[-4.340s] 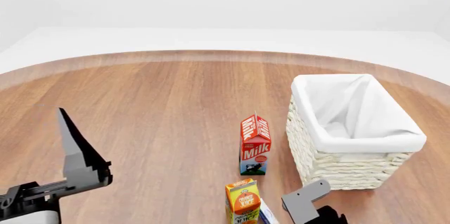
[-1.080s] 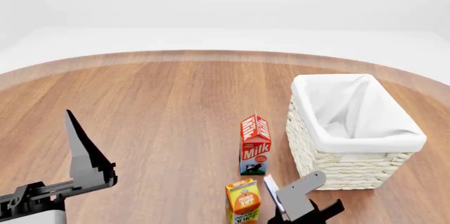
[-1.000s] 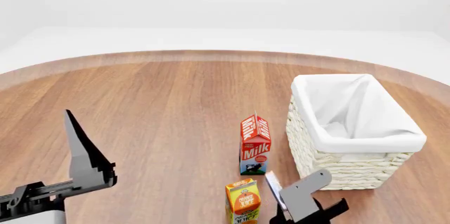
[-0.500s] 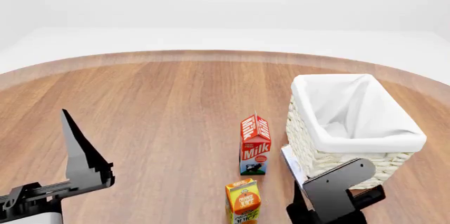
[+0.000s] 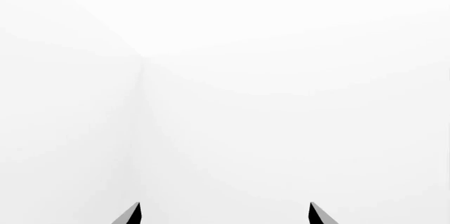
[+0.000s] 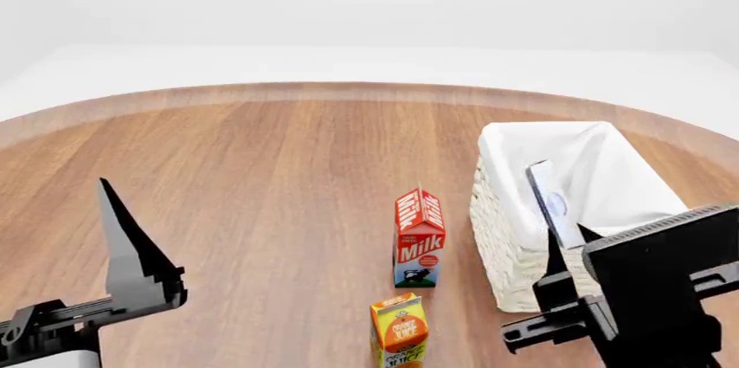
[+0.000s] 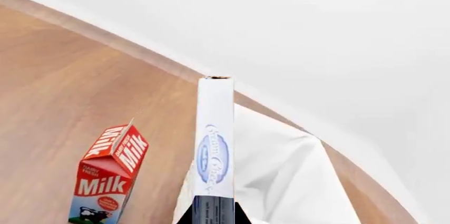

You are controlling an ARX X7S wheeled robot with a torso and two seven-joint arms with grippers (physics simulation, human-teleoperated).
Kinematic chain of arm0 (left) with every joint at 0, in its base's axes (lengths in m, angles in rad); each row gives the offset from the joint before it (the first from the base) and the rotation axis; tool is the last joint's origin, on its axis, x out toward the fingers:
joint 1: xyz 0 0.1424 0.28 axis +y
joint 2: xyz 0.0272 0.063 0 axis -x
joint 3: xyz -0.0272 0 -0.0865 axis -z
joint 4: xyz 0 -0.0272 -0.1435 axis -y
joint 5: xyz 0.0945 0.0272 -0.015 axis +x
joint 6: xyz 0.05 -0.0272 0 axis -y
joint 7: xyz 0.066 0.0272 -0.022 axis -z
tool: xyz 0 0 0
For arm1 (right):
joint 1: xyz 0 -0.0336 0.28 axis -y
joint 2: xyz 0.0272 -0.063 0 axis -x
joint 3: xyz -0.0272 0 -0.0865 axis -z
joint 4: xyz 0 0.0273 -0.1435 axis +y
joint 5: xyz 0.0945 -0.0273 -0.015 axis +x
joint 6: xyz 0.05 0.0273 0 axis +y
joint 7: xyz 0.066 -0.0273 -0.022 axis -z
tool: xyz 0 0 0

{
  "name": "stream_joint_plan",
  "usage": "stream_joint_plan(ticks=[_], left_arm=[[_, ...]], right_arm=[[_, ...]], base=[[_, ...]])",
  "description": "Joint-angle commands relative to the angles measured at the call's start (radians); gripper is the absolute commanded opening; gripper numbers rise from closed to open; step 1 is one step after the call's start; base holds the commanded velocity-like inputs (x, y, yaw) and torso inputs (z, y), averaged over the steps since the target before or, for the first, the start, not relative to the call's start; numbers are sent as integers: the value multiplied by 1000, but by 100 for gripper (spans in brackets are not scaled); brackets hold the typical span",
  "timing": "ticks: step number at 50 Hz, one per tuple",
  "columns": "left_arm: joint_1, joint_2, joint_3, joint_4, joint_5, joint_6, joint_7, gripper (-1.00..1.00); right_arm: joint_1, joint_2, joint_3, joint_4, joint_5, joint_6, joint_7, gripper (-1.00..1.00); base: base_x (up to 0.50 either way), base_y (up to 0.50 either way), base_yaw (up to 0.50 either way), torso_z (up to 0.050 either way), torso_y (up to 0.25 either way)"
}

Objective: Pick up the cream cheese box and the butter, and put them in the basket.

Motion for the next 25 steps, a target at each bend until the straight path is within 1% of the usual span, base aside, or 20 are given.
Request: stream_joint_plan(ticks=[1, 7, 10, 13, 14, 17, 22, 25], left_arm=[[-1, -3, 4, 2, -1, -3, -1, 100], [-1, -5, 4, 1, -4, -2, -2, 100], [-1, -5, 5, -2, -3, 0, -3, 100], [-1, -5, 6, -2, -2, 0, -3, 100], [-1, -6, 6, -1, -3, -1, -3, 100], [-2, -6, 7, -3, -4, -1, -4, 100], [-1, -6, 12, -9, -3, 3, -3, 100], [-3, -7, 12, -7, -3, 0, -3, 100]], right_arm=[[152, 94, 91, -17, 147, 12, 52, -100], [248, 103, 101, 21, 210, 43, 53, -100], [318, 88, 93, 61, 242, 78, 37, -100], [348, 81, 89, 79, 260, 92, 30, -100], [406, 77, 84, 103, 294, 120, 29, -100], [462, 69, 77, 131, 332, 142, 32, -100], [518, 41, 53, 217, 337, 189, -12, -100], [580, 29, 41, 289, 376, 225, -49, -100]], base=[[0, 0, 0, 0, 0], [0, 0, 0, 0, 2], [0, 0, 0, 0, 0], [0, 0, 0, 0, 0], [0, 0, 0, 0, 0], [0, 0, 0, 0, 0], [0, 0, 0, 0, 0], [0, 0, 0, 0, 0]])
